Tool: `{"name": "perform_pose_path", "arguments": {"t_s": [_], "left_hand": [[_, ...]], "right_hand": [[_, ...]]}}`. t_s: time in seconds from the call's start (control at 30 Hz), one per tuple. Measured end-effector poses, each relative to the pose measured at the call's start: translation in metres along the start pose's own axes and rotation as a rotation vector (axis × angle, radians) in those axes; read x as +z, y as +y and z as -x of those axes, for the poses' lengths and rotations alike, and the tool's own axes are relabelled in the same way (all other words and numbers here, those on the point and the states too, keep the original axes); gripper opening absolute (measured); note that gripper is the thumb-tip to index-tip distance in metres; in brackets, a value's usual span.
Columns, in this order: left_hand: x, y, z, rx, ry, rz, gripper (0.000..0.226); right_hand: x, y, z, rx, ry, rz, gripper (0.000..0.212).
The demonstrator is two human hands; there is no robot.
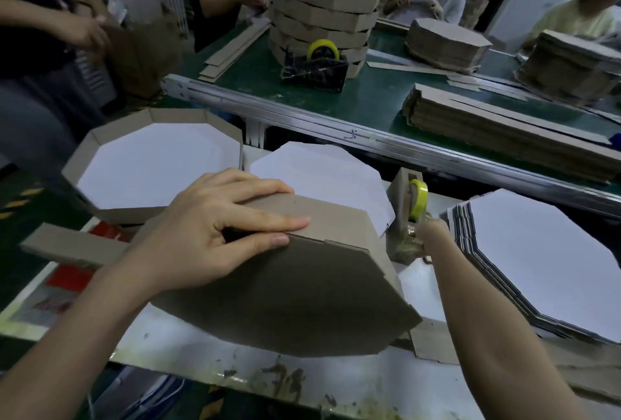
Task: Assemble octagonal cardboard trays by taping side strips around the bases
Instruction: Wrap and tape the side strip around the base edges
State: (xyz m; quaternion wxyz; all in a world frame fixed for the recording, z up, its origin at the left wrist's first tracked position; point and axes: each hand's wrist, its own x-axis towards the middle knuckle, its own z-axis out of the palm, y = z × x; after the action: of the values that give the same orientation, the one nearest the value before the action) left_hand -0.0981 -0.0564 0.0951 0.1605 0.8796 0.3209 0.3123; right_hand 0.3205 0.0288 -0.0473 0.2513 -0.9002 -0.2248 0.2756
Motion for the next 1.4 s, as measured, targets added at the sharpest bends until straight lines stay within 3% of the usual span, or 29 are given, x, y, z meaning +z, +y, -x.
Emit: {"name": "perform_pose_path", "arguments": {"t_s": [0.2,0.33,0.47,0.8,1.07,1.23,1.3,1.4], "left_hand": [[0.001,0.0,-0.002,-0.005,0.022,-0.01,0.029],[0.001,0.0,-0.002,-0.008,0.022,-0.006,0.031],[0.002,0.0,-0.003,-0.004,0.026,-0.004,0.031],[0.004,0.0,-0.007,-0.01,0.031,0.009,0.031],[0.003,0.001,-0.007,-0.022,0.034,0.018,0.031],[0.004,-0.001,-0.01,-0.006,0.044,-0.001,0.031],[0.004,-0.001,-0.011,0.008,0.05,-0.021,0.032],[0.004,-0.001,-0.01,0.023,0.054,-0.043,0.033]], "right_hand": [[-0.003,0.006,-0.017,0.067,-0.118,-0.279,0.006],[-0.006,0.012,-0.005,0.076,0.012,-0.549,0.009],[0.0,0.034,0.014,0.054,0.025,-0.701,0.007],[0.011,0.083,0.025,-0.081,0.003,-0.672,0.034],[0.009,0.096,0.014,-0.093,0.006,-0.556,0.03],[0.018,0.087,0.033,-0.122,-0.252,-0.429,0.014],[0.013,0.06,0.05,-0.196,-0.359,-0.361,0.012],[-0.005,0.009,0.087,-0.369,-0.378,-0.278,0.012]]}}
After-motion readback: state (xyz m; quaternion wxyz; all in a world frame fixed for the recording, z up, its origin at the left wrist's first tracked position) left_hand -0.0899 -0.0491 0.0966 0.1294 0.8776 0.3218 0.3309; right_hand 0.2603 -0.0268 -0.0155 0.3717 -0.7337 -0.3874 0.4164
